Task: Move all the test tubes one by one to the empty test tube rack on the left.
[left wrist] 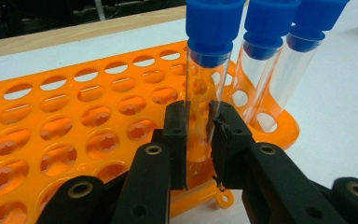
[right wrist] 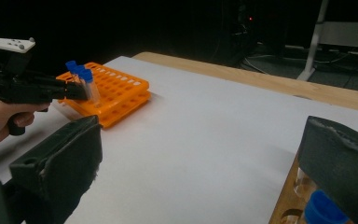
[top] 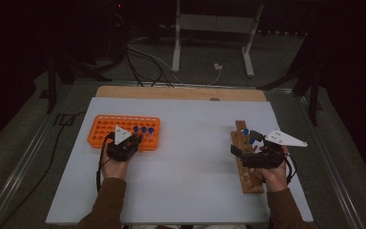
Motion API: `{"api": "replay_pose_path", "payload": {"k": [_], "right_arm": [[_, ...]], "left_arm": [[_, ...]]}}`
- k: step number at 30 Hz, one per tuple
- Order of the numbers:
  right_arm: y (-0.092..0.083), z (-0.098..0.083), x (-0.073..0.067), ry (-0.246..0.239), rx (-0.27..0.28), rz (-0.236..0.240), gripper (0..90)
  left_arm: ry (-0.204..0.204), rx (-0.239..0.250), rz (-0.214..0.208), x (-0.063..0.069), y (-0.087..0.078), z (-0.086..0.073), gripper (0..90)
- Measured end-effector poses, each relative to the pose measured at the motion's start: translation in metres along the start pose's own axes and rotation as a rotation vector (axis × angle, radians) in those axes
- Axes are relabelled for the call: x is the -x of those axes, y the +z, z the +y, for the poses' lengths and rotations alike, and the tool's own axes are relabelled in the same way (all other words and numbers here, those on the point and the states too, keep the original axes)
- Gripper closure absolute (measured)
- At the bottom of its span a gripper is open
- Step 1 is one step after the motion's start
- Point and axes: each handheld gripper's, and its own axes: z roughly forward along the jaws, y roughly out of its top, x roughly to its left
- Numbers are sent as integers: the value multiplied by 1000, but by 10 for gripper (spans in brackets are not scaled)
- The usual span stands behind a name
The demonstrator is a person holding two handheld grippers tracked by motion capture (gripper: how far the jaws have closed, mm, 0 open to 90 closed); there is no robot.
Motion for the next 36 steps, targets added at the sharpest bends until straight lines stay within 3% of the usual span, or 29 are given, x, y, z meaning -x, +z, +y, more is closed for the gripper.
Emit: {"api": "replay_pose_path", "payload": {"k": [3,6,9,15,21,26,36], "right_arm": [[0,0,0,1,-1,2,0],[0,0,0,1,0,1,0],[0,0,1,3,0,0,0],[-2,0,3,6,4,-6,0],[-5,1,6,9,9,-15,0],[-7,0,12,3,3,-48,0],[-7,-5,27,-22,-31,-120,0]], "left_arm": [[-6,0,7,-1,-2,0,768],[-25,33,4,-2,-7,2,735],[-17,50,3,-3,-12,5,749],[8,11,0,0,-7,4,780],[-13,11,-5,-1,-9,4,767],[-43,26,-22,-3,-16,4,686],[-123,91,-63,-8,-51,2,475]]}}
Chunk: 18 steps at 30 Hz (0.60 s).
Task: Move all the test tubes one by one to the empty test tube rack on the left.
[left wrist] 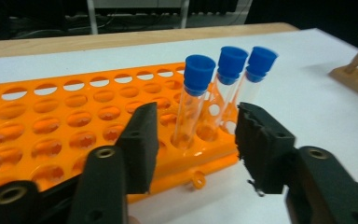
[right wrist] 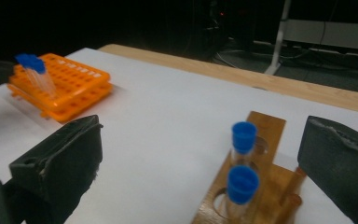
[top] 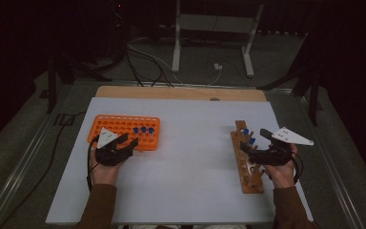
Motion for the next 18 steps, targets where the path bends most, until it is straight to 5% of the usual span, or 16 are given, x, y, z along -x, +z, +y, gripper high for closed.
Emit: {"api": "replay_pose_path", "payload": {"k": [11,14,18], "right_arm": [[7,-14,12,6,-93,4,97],[8,-18,16,7,-109,12,185],[12,-25,18,-15,-140,20,455]], "left_arm": [[-27,65,23,3,-26,-3,118],[-31,81,29,4,-29,-2,20],[-29,72,32,5,-27,-3,19]]}}
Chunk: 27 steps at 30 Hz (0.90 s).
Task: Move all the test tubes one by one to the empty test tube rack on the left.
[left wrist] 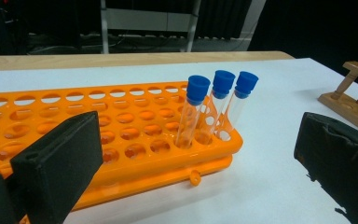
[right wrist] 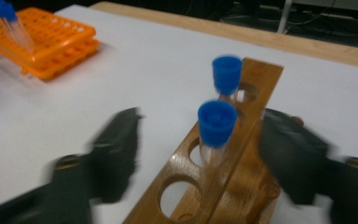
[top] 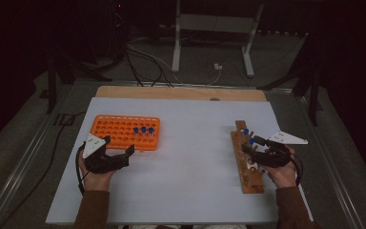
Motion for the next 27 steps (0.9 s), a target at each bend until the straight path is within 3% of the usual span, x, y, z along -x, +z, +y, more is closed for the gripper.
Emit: {"api": "replay_pose_path", "payload": {"k": [3,6,12,27], "right_arm": [[2,-3,-2,-37,-9,-6,661],[3,-2,-4,-71,-16,-36,753],[6,-1,-5,-84,-11,-73,763],[12,0,-5,-88,-5,-82,770]], "left_arm": [[8,-9,0,1,2,-1,19],[13,-16,0,2,4,-1,19],[12,-24,-2,3,8,-2,19],[10,-28,-2,2,8,-3,20]]}}
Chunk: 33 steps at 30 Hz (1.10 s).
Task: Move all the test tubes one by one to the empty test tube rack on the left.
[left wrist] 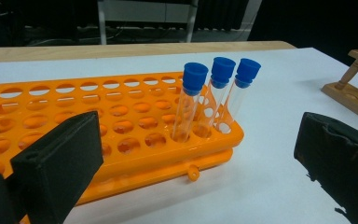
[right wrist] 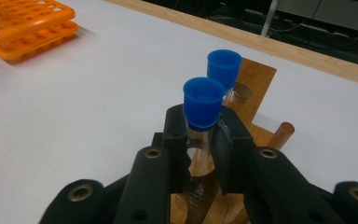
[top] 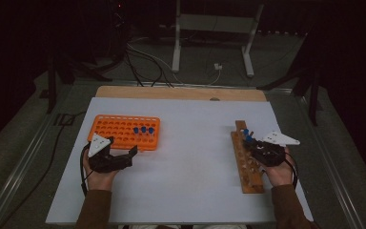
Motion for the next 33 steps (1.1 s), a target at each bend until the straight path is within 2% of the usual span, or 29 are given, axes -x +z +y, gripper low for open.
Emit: {"api": "replay_pose_path", "payload": {"k": [6,13,21,33], "right_arm": [[-4,4,-3,-5,6,3,770],[-11,9,-2,10,21,4,771],[-24,19,0,36,58,11,771],[-44,40,-2,38,118,10,771]], "left_arm": [[0,-1,2,-1,0,0,18],[25,-2,21,2,-1,2,6],[60,-13,39,6,0,2,5],[84,-19,37,11,2,2,5]]}}
